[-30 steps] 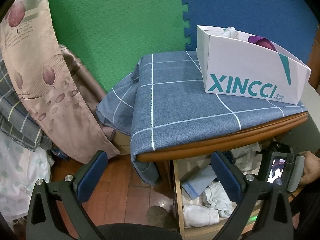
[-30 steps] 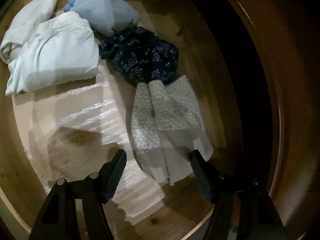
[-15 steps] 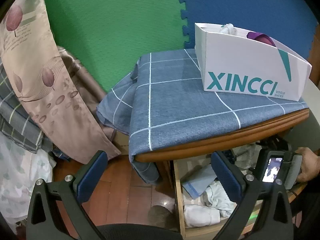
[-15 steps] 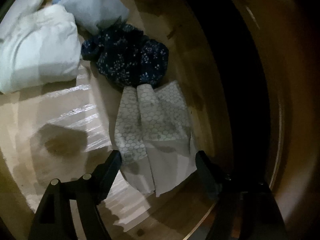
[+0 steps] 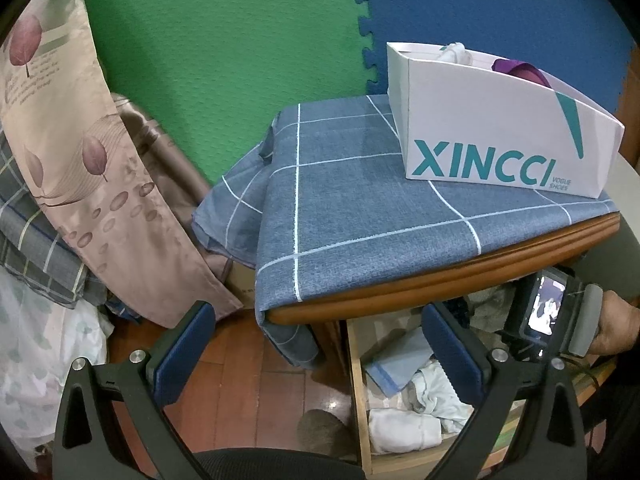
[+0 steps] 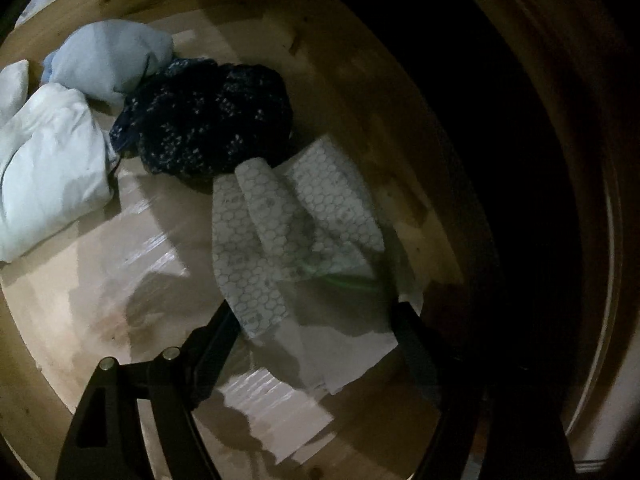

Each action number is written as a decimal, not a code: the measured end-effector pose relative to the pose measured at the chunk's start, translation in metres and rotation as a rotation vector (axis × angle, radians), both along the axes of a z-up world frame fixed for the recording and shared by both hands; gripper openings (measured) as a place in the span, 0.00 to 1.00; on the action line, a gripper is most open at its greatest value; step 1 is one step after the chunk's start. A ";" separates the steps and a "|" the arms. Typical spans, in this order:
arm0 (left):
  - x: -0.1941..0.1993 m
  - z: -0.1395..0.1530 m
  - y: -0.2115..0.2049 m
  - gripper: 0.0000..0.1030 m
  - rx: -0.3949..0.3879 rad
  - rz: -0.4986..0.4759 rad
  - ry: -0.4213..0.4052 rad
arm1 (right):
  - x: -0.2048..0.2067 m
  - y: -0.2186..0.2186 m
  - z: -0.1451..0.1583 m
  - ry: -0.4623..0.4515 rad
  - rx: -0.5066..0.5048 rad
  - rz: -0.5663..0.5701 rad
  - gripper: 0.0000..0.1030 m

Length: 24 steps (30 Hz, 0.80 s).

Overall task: Take underwear out of drawer
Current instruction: 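Reach the right gripper into the drawer and grasp the hexagon-print white underwear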

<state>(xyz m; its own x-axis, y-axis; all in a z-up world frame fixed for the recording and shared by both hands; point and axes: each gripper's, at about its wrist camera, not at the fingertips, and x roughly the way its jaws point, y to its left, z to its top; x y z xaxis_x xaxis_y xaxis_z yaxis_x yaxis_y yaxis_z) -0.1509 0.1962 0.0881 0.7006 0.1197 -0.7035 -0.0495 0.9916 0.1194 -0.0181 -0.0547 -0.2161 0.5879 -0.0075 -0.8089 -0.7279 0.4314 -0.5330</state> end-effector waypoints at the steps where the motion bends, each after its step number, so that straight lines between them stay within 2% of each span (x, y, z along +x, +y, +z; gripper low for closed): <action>1: 0.000 0.000 0.000 1.00 0.000 0.000 0.000 | -0.001 0.000 0.001 0.023 0.004 0.012 0.66; 5: 0.001 0.000 0.000 1.00 -0.002 -0.001 0.001 | -0.016 0.005 0.005 0.039 -0.008 0.049 0.50; 9: 0.001 0.001 0.003 1.00 -0.011 0.002 -0.002 | -0.027 0.005 0.010 0.109 -0.037 0.055 0.46; 13: 0.001 0.001 0.006 1.00 -0.015 0.003 -0.004 | -0.030 0.001 0.025 0.268 0.026 0.005 0.43; 16: 0.002 0.001 0.005 1.00 -0.011 0.001 -0.006 | -0.036 -0.001 0.032 0.417 0.046 -0.019 0.43; 18: 0.002 0.002 0.005 1.00 -0.009 0.001 -0.010 | -0.033 -0.003 0.029 0.453 0.030 -0.032 0.44; 21: 0.000 0.003 0.006 1.00 -0.015 0.001 -0.019 | -0.036 -0.003 0.036 0.431 0.045 -0.066 0.51; 24: 0.001 0.004 0.008 1.00 -0.024 0.002 -0.020 | -0.042 0.004 0.040 0.333 0.011 -0.061 0.65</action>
